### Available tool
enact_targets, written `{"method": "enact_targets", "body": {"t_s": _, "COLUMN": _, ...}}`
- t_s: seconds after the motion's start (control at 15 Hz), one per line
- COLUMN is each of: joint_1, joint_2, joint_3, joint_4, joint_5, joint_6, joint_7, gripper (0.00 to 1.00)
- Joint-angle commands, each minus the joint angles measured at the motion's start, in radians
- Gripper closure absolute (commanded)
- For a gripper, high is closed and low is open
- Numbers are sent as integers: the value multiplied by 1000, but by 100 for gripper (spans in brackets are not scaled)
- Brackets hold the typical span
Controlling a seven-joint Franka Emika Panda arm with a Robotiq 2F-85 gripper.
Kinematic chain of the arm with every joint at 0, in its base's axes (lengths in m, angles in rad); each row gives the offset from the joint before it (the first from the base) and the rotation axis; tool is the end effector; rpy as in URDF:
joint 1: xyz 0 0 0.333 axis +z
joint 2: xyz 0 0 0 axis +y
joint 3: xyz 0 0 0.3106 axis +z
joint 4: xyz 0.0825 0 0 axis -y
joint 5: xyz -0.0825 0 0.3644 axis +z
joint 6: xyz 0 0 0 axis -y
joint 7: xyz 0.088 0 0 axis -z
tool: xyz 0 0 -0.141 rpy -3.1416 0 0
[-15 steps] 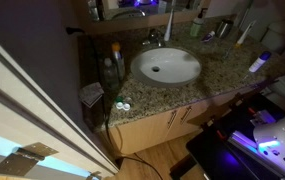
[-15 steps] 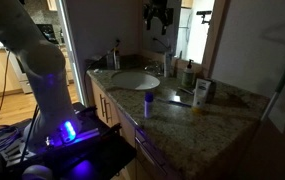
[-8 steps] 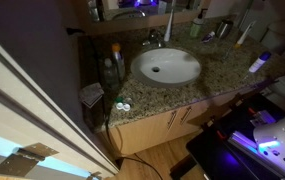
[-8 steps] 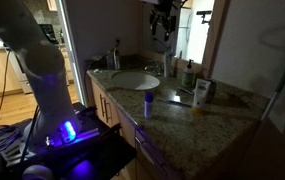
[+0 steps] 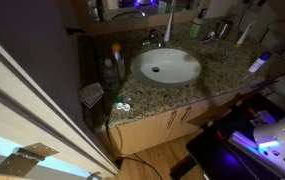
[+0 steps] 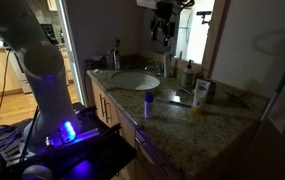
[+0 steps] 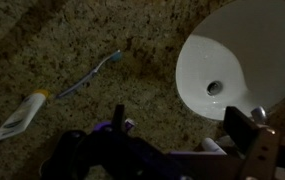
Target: Pick the toothpaste and put it in the cup
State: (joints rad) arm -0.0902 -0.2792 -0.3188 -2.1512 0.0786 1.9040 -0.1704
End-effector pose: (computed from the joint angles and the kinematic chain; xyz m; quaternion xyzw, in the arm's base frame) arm 0.4231 -0.1826 0.4812 -0.9888 0.1257 -0.0309 0.0747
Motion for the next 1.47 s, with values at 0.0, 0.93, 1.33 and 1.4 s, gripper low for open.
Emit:
{"method": "enact_targets", "body": {"t_s": 0.0, "joint_1": -38, "joint_2": 203, "joint_3": 34, "joint_4": 21, "joint_5": 50, "joint_6": 79, "joint_7": 129, "gripper": 0}}
{"method": "enact_targets", "body": {"t_s": 0.93, "joint_1": -94, "joint_2": 447, "joint_3": 66, "joint_4": 52, "joint_5": 270, "joint_6": 364, "joint_7": 308, "gripper": 0}}
{"method": "enact_targets", "body": {"t_s": 1.33, "joint_1": -117, "joint_2": 526, "joint_3": 97, "joint_4": 40, "joint_5": 357, "joint_6": 613, "joint_7": 302, "gripper": 0}}
{"method": "enact_targets", "body": {"t_s": 1.4, "joint_1": -115, "joint_2": 520, "joint_3": 88, "joint_4": 47, "joint_5": 309, "joint_6": 567, "joint_7": 318, "gripper": 0}}
